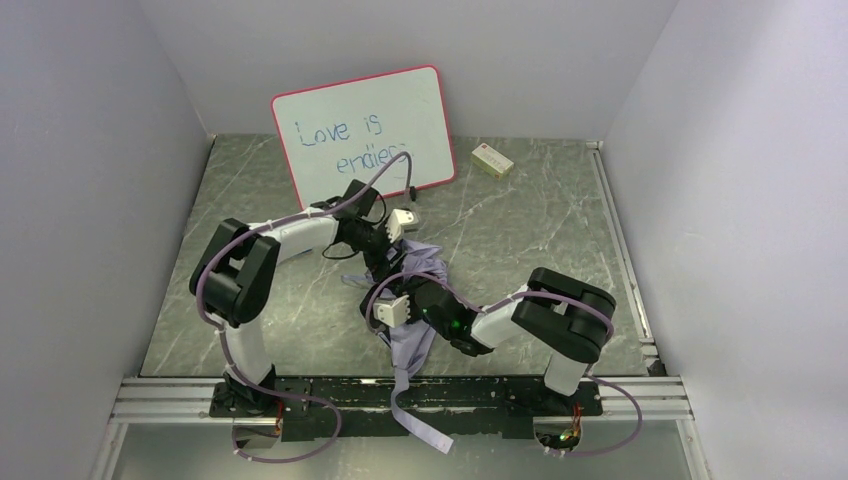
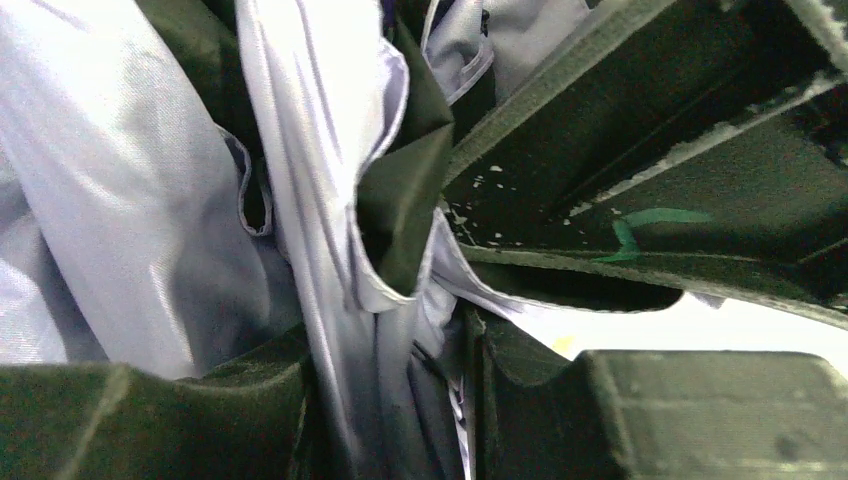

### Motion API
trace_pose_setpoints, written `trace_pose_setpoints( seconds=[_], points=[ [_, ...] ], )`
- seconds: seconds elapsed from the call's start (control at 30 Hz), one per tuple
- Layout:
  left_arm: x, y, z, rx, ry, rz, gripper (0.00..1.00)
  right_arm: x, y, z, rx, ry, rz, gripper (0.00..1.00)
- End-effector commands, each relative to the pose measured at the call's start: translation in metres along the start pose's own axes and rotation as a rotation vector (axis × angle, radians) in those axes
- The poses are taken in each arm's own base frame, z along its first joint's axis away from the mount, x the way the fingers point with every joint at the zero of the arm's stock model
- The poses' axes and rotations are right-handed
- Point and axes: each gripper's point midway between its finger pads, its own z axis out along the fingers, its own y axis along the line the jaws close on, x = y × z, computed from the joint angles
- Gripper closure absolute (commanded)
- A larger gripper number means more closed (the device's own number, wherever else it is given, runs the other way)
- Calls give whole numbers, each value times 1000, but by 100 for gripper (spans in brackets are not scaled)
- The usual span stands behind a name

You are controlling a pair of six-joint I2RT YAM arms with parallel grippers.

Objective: Put away the umbrella

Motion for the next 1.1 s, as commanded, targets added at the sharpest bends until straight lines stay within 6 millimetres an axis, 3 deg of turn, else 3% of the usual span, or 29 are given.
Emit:
trace_pose_setpoints(
  seconds=[0.0, 0.17, 0.37, 0.53, 0.7, 0.87, 0.93, 1.07],
  points=[
    [34, -17, 10, 64, 117, 2, 11, 10, 19, -1, -50, 27, -25, 91],
    [52, -33, 19, 89, 180, 7, 15, 11, 20, 0, -46, 29, -13, 91],
    [74, -39, 26, 64, 268, 15, 40, 6, 9, 0, -14, 21, 35, 91],
    [80, -48, 27, 71, 288, 43, 69, 1, -5, -4, 26, 5, 67, 84],
    [82, -46, 29, 60, 303, 62, 88, -2, -24, -14, 72, -8, 104, 64],
    [78, -33, 29, 0, 304, 94, 90, -12, -35, -39, 28, -62, 186, 25],
    [76, -23, 26, -59, 307, 116, 90, -18, -35, -53, -9, -96, 241, 18],
    [68, -7, 21, -144, 282, 151, 90, -24, -35, -83, -35, -171, 409, 16]
  ],
)
